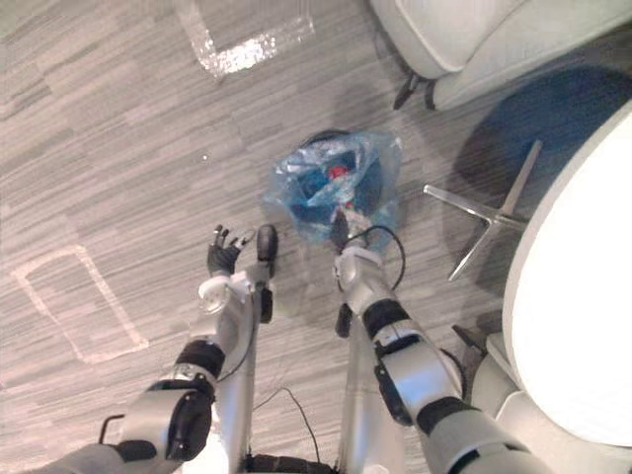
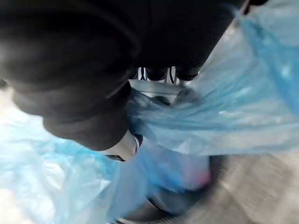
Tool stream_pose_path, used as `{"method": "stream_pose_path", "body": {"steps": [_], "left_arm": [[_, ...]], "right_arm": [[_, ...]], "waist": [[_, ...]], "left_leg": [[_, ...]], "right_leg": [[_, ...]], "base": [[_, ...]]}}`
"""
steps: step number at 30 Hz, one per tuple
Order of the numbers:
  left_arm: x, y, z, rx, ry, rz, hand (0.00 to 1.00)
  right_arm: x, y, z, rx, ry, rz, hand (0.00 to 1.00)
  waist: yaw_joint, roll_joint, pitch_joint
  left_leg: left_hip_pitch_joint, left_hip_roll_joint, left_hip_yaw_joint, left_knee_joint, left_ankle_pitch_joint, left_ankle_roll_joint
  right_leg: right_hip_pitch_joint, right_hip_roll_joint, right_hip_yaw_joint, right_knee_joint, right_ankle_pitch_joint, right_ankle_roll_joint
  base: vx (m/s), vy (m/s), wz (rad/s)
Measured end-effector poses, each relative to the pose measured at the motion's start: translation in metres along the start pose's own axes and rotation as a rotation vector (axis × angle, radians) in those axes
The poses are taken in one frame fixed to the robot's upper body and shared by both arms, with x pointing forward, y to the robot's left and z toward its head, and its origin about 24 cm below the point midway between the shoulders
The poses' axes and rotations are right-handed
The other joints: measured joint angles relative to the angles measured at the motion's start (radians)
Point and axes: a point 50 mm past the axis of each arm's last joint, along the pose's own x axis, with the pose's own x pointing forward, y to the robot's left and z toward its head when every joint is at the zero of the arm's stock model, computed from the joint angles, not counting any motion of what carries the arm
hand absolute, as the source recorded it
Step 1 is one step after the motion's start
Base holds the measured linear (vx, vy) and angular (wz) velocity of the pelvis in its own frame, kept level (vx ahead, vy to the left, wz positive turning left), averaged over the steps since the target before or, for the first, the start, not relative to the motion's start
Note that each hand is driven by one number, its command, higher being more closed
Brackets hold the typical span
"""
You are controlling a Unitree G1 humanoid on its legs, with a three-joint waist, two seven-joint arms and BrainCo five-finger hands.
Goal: Gather rubbish on tea table into small bin, then transfer packed bag to large trash can.
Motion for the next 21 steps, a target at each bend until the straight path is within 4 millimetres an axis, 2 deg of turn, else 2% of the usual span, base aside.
{"method": "stream_pose_path", "body": {"steps": [2,7,10,13,14,16,21], "left_arm": [[-0.003,0.007,-0.007,0.015,0.022,0.013,0.00],[-0.011,0.019,-0.021,0.046,0.067,0.030,0.00],[-0.018,0.027,-0.034,0.090,0.108,0.035,0.00],[-0.027,0.035,-0.048,0.162,0.158,0.018,0.00],[-0.030,0.040,-0.053,0.210,0.176,0.007,0.00],[-0.041,0.051,-0.070,0.270,0.238,0.005,0.00],[-0.069,0.092,-0.103,0.384,0.391,0.051,0.00]], "right_arm": [[-0.007,-0.001,0.012,0.034,-0.066,-0.028,1.00],[-0.031,-0.001,0.023,0.135,-0.140,-0.068,1.00],[-0.049,0.007,0.034,0.180,-0.198,-0.048,1.00],[-0.067,0.019,0.045,0.234,-0.235,0.002,1.00],[-0.072,0.026,0.045,0.239,-0.233,0.042,1.00],[-0.085,0.040,0.039,0.243,-0.210,0.113,1.00],[-0.101,0.050,0.039,0.286,-0.228,0.176,1.00]], "waist": [[0.000,0.000,-0.001],[-0.005,-0.003,-0.004],[-0.013,-0.017,-0.019],[-0.018,-0.033,-0.058],[-0.020,-0.041,-0.070],[-0.025,-0.053,-0.132],[-0.044,-0.081,-0.225]], "left_leg": [[0.052,0.008,0.009,-0.003,-0.009,-0.001],[0.188,0.011,0.020,-0.040,-0.016,-0.006],[0.285,0.012,0.033,-0.077,-0.014,-0.009],[0.366,0.011,0.038,-0.123,-0.012,-0.011],[0.413,0.009,0.041,-0.153,-0.007,-0.014],[0.461,0.004,0.041,-0.211,0.009,-0.016],[0.612,-0.006,0.056,-0.353,0.046,-0.015]], "right_leg": [[0.056,0.005,0.001,-0.020,0.001,0.000],[0.191,0.006,0.002,-0.066,0.001,0.000],[0.282,0.006,0.007,-0.105,0.001,0.001],[0.363,0.006,0.008,-0.151,0.004,0.001],[0.407,0.006,0.011,-0.180,0.009,0.005],[0.459,0.006,0.012,-0.241,0.026,0.007],[0.611,0.004,0.026,-0.407,0.082,0.011]], "base": [[0.05,-0.007,-0.15],[0.07,-0.017,-0.04],[0.06,-0.025,-0.04],[0.08,-0.036,-0.02],[0.08,-0.037,0.02],[0.10,-0.033,0.03],[0.10,0.000,-0.07]]}}
